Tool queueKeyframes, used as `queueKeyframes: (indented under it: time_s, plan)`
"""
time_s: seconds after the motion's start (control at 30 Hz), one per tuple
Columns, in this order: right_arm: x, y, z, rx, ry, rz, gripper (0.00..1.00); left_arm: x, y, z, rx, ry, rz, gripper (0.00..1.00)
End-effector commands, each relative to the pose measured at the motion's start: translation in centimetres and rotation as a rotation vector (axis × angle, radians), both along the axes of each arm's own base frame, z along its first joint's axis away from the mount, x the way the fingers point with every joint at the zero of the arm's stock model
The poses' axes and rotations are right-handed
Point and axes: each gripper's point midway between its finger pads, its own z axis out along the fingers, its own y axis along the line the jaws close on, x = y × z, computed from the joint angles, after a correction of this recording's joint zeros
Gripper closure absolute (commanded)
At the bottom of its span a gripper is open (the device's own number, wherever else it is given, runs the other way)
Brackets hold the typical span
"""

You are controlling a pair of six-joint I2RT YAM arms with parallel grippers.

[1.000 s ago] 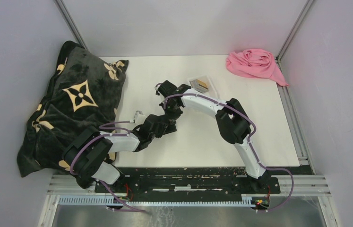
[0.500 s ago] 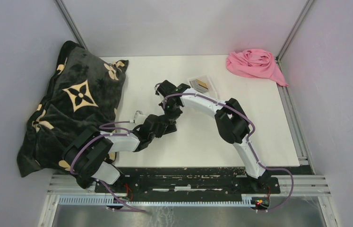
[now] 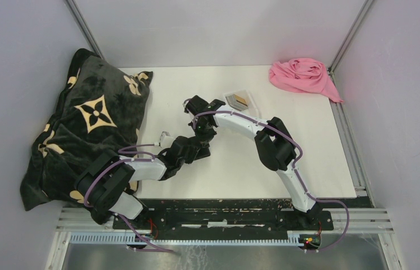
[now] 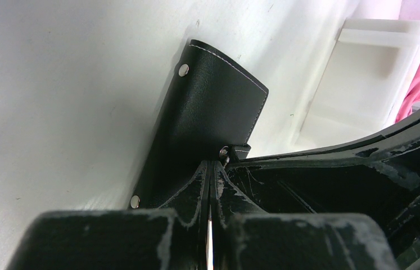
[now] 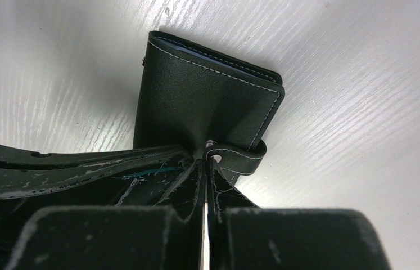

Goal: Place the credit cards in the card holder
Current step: Close the card holder at the center of the board.

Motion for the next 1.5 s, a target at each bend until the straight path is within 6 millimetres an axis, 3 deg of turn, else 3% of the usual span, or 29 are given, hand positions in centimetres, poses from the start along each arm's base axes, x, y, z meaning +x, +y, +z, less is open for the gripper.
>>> queueKeyframes:
  time_s: [0.0,0.57,1.47]
  plan:
    - [2.3,1.2,-0.1,0.020,-0.089,-0.027,0.99,-1.3,0.5,-2.0,0.051,0.071,-0.031,0.97]
    - [3.1,0.9,0.5,0.023,-0.115,-0.055,0.99,-1.4,0.5,-2.2,0.054,0.079,-0.032,0.97]
    - [1.0,1.5,-0.9,0.029,-0.040,-0.017,0.99,-0.9,0.1,-1.9,0.064,0.069,-0.041,0.97]
